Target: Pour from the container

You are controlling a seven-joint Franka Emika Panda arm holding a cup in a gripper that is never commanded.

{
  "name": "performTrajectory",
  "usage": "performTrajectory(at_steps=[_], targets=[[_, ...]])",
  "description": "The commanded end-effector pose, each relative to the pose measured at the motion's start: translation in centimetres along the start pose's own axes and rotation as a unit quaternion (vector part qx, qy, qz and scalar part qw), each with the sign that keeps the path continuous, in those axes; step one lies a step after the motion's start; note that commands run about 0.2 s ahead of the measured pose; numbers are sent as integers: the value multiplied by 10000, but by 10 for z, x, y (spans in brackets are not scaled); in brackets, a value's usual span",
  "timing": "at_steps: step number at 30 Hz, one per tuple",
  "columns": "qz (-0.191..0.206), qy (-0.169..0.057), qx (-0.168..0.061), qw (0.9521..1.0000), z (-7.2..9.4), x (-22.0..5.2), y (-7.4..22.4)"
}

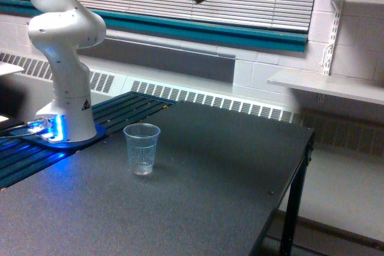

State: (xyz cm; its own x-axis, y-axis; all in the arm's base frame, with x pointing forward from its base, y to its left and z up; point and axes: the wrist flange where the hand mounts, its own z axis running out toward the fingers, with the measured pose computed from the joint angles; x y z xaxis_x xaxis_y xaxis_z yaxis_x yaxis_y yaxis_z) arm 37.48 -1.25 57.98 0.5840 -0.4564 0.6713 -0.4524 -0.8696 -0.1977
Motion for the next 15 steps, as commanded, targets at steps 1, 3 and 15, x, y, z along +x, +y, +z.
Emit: performTrajectory(at_steps=[1, 3, 15], targets=[[450, -174, -149, 9987, -3, -32, 15], [513, -258, -243, 9981, -3, -43, 22], [893, -667, -500, 9925, -2, -112, 51]])
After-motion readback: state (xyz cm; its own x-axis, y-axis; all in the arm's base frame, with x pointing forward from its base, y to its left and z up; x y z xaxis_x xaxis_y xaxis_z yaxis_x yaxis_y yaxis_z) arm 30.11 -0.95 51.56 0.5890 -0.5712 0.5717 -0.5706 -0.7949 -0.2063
